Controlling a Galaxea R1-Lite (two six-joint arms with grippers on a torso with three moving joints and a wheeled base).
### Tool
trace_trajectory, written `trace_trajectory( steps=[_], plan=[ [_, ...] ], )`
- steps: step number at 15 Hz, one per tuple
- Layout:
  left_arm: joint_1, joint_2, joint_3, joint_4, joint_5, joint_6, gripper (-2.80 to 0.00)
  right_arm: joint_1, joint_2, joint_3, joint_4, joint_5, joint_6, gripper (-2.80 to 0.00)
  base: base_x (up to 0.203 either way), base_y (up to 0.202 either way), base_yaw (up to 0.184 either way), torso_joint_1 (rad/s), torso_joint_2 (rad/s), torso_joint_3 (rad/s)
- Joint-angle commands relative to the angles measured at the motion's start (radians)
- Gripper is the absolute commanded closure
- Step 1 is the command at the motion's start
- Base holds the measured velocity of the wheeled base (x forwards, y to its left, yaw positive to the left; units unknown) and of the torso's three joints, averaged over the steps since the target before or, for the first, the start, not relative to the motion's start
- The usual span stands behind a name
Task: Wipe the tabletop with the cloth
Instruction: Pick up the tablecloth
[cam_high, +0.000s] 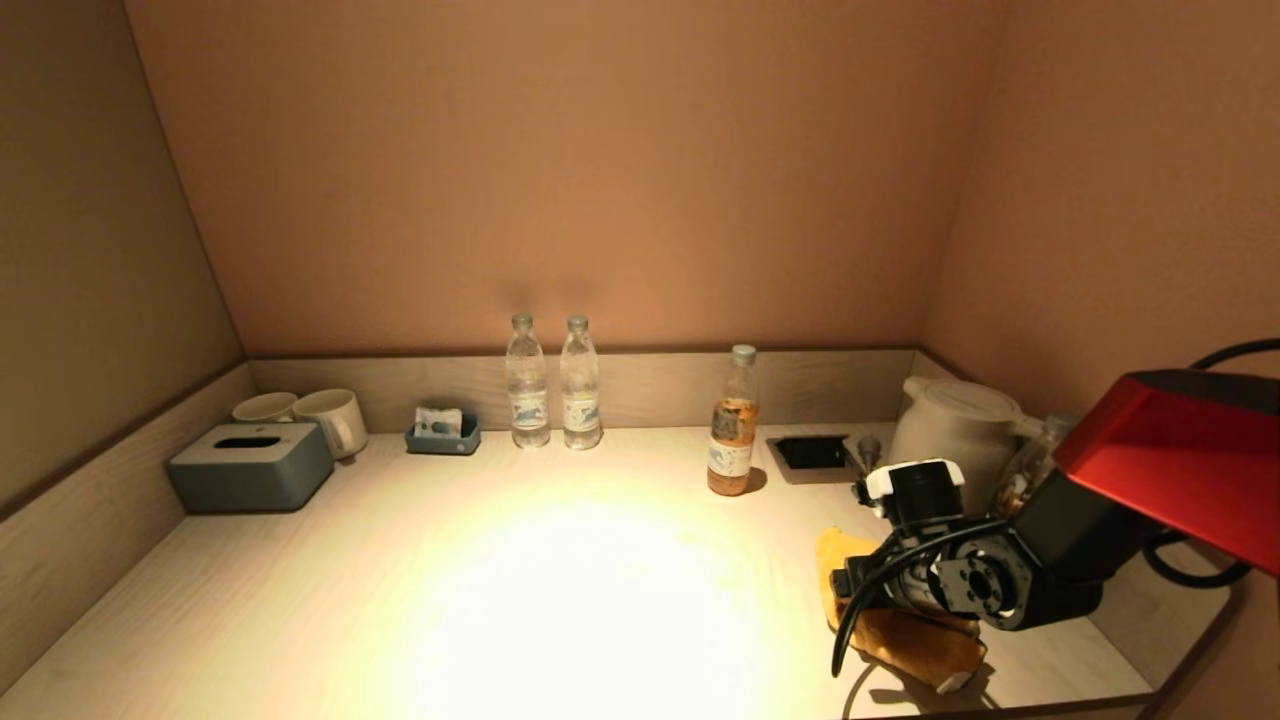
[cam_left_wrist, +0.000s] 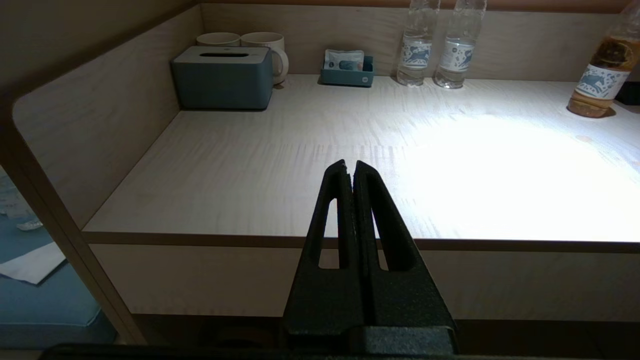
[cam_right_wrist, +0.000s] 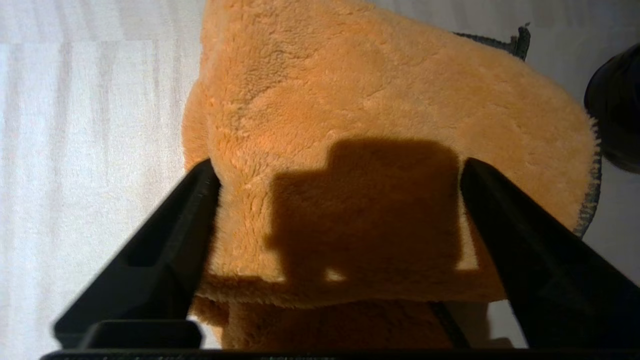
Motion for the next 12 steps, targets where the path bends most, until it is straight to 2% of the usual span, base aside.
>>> trace_trajectory(
  steps=[1, 12],
  plan=[
    [0.0, 0.0, 0.0, 0.0, 0.0, -0.001, 0.0, 0.0, 0.005, 0.0, -0.003, -0.001, -0.001, 0.0, 0.0, 0.0, 0.0, 0.0, 0.0, 0.0],
    [0.0, 0.0, 0.0, 0.0, 0.0, -0.001, 0.0, 0.006, -0.016, -0.026, -0.004, -0.001, 0.015, 0.0, 0.0, 0.0, 0.0, 0.0, 0.0, 0.0]
  ],
)
